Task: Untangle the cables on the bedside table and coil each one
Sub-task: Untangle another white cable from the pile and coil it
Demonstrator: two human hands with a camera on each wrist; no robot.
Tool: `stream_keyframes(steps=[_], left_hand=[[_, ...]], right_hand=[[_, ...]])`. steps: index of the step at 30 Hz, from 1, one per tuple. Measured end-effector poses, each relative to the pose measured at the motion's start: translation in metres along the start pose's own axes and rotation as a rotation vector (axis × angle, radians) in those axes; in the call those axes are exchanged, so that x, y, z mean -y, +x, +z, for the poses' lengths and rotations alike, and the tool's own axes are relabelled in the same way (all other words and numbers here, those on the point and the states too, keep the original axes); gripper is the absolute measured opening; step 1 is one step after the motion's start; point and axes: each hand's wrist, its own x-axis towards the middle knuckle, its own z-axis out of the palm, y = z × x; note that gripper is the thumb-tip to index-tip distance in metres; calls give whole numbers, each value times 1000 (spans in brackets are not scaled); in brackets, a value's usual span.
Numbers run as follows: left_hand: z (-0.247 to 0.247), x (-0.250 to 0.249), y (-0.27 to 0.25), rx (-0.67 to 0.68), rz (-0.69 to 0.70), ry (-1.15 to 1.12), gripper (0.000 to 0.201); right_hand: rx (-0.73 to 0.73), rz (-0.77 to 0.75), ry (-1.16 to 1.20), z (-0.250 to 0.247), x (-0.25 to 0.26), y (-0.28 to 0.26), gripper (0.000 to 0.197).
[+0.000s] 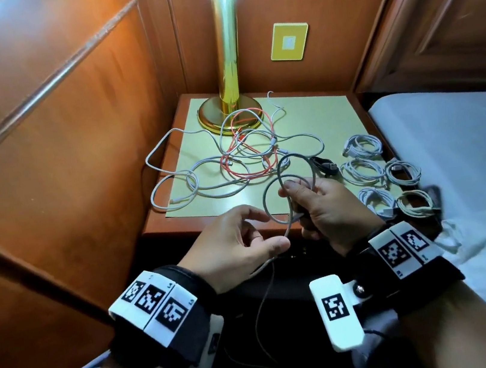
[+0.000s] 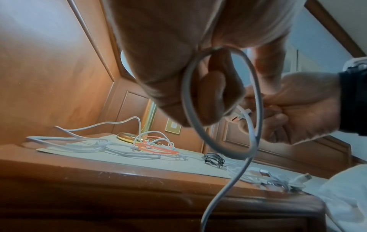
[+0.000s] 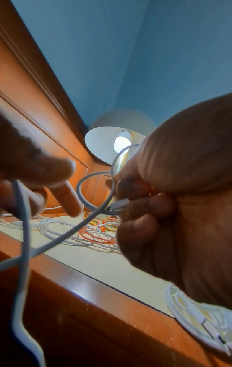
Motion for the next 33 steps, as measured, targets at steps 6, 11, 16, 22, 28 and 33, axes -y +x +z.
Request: stream_keyframes(steps=[6,11,16,22,28,33], left_hand=[[6,12,0,123,-82,41,21],[8,2,0,146,-68,-257,14],[-20,21,9,-316,-56,100,29],[-29,25,7,-466,-128,355,18],[-16,23,9,-289,-120,337,24],[-1,16,4,-74,-3,383,18]], right_hand=[[53,-20,-4,9,-4,-1,23],[-49,-16,-27,3,-2,5,14],[8,58,38,-12,9,0,22],[375,224,366,-19,20,-10,26],[278,84,498,-22,20,-9,25],[204,-158,222,-10,9,-7,23]])
